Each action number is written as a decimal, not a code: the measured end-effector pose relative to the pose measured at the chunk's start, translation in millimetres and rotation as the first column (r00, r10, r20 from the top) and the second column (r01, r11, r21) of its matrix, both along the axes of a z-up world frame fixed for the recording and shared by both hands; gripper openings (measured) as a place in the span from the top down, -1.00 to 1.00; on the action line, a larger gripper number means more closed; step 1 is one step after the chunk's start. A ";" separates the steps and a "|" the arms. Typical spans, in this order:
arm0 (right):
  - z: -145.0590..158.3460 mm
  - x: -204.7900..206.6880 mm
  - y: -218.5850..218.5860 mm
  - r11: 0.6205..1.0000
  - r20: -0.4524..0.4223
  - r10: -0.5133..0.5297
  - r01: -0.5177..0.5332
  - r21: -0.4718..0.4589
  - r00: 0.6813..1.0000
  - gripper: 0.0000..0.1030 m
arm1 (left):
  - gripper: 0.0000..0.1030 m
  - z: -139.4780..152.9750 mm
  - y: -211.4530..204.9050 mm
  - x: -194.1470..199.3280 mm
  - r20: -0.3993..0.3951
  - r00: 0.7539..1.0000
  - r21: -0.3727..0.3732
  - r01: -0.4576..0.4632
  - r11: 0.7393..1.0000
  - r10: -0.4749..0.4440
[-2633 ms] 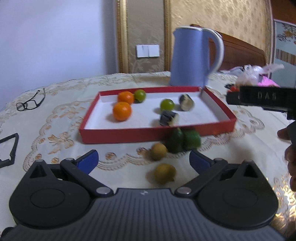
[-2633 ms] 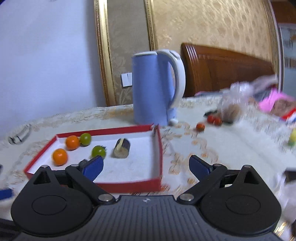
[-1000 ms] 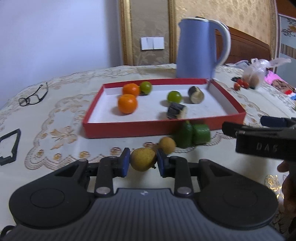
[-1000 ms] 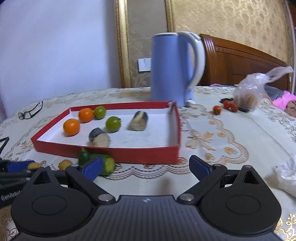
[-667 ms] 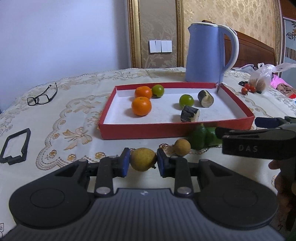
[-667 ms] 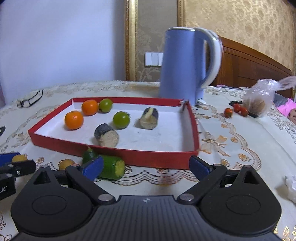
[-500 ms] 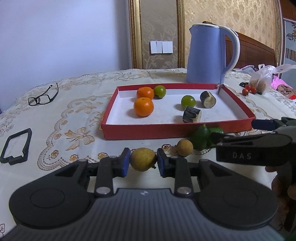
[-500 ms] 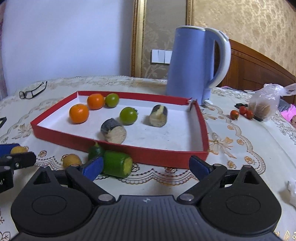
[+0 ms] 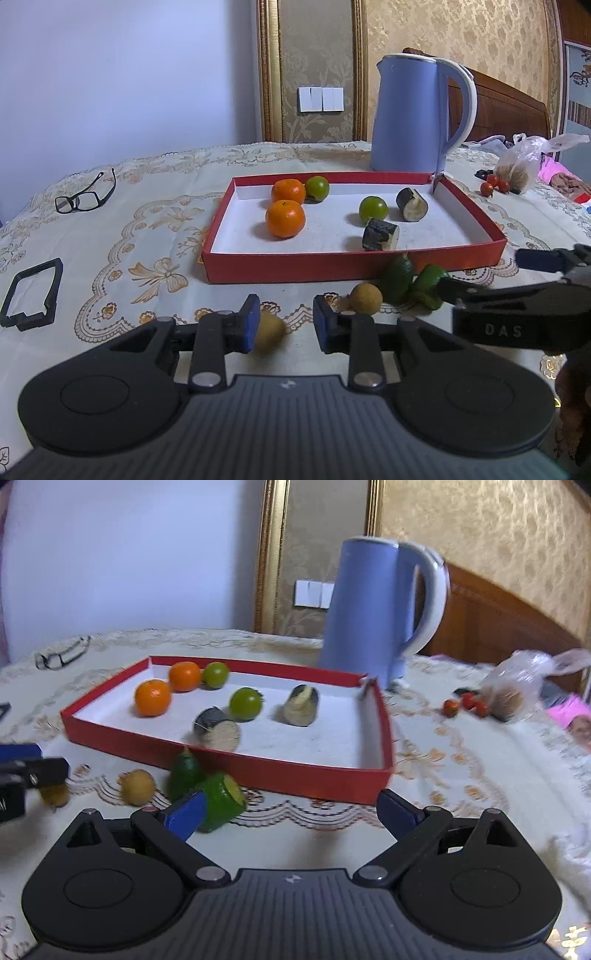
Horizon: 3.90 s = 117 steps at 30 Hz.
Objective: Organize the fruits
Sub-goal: 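Lift the brown pear with the left gripper while the right gripper reaches the green cucumber chunk, then carry the pear toward the box with the left gripper while the right gripper grasps the cucumber chunk, then lower the pear into the box with the left gripper while the right gripper lifts the cucumber chunk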
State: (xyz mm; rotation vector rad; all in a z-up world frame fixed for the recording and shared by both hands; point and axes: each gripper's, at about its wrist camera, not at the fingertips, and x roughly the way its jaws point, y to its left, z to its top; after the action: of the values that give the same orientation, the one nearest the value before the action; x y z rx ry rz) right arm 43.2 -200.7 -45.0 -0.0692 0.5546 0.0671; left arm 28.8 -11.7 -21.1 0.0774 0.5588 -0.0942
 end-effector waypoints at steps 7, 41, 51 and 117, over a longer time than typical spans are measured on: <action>4.6 -4.8 4.0 0.993 0.004 0.115 -0.115 0.000 0.993 -0.92 | 0.46 0.5 3.0 1.1 0.002 1.000 -0.001 -0.019 1.000 0.019; -4.2 -1.0 15.3 0.987 -0.016 0.157 -0.156 0.024 0.988 -0.63 | 0.51 -20.7 18.6 66.8 -0.119 0.992 0.077 0.043 0.996 -0.034; -7.4 0.9 19.1 0.985 -0.030 0.170 -0.170 0.008 0.985 -0.43 | 0.52 -1.2 24.7 42.2 -0.049 0.999 0.037 0.020 0.999 -0.018; 30.0 -21.5 -14.4 0.986 0.049 0.147 -0.150 0.068 0.988 0.46 | 0.51 40.8 -40.8 126.4 0.048 0.997 0.072 -0.069 0.995 0.065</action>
State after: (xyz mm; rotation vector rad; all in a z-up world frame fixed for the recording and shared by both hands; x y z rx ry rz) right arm 21.7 -215.1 -15.0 -0.0423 0.5017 0.2297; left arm 155.2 -52.4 19.7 0.1324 0.5192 -0.0064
